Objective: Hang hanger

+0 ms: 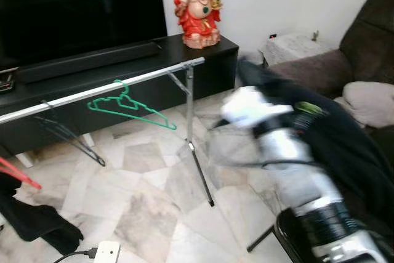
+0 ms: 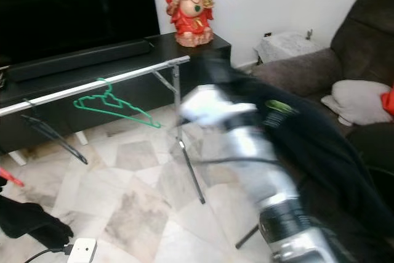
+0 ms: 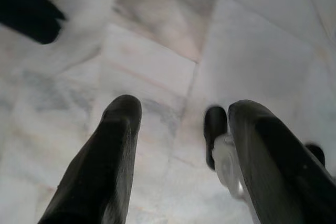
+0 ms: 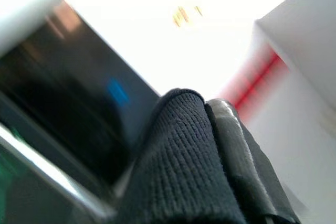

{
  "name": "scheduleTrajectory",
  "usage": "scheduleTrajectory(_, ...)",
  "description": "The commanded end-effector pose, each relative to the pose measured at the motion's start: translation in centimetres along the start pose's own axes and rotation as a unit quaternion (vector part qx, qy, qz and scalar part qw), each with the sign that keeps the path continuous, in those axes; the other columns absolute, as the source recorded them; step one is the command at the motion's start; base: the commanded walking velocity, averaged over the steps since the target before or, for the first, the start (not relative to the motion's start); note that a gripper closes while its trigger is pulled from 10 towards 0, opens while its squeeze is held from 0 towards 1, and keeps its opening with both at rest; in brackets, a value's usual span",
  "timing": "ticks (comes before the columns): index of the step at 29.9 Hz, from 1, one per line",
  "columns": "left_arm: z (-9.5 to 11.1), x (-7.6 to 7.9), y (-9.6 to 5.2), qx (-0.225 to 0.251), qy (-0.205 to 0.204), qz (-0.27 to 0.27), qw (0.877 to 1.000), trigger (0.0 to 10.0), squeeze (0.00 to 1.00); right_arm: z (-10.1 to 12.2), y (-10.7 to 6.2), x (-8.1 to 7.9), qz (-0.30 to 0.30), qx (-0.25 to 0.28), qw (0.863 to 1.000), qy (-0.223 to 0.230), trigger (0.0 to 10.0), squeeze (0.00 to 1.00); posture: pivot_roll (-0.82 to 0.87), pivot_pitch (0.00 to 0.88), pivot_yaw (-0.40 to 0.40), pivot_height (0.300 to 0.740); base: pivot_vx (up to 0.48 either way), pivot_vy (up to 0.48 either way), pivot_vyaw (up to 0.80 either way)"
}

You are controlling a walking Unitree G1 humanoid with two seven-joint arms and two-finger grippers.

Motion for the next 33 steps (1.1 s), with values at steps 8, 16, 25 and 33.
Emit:
scheduleTrajectory(8, -1.5, -0.5, -0.3, -0.022, -0.003, 0.009, 1.000, 10.0, 0.00, -4.0, -3.5, -1.9, 0.040, -0.098, 0.975, 0.198, 10.0, 0.00, -0.04, 0.000, 0.082, 0.740, 0.000, 0.000, 0.38)
scheduleTrajectory(16, -1.5, -0.7, -0.3, -0.023, 0.002, 0.009, 1.000, 10.0, 0.00, -10.6, -8.6, -1.7, -0.046, -0.260, 0.920, 0.290, 10.0, 0.00, -0.04, 0.000, 0.088, 0.740, 0.000, 0.000, 0.00)
scheduleTrajectory(25, -0.5, -1.0, -0.4, 0.008, 0.044, 0.014, 0.999, 10.0, 0.00, -15.3, -13.9, -4.4, -0.089, -0.395, 0.846, 0.346, 10.0, 0.00, -0.03, 0.000, 0.087, 0.740, 0.000, 0.000, 0.00)
scheduleTrajectory(33, 5.4, -3.5, -1.4, 0.165, 0.022, 0.070, 0.984, 10.0, 0.00, -15.6, -16.0, -7.2, -0.105, -0.426, 0.803, 0.402, 10.0, 0.00, 0.00, 0.000, 0.093, 0.740, 0.000, 0.000, 0.00)
Point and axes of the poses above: a point about 5 cm out from each wrist's last joint towards the gripper, its own y axis pointing out of the wrist towards the gripper, its own z axis along the axis of the wrist's last joint, x = y × z, the point moved 6 cm from there along y, pointing out of the wrist towards the gripper
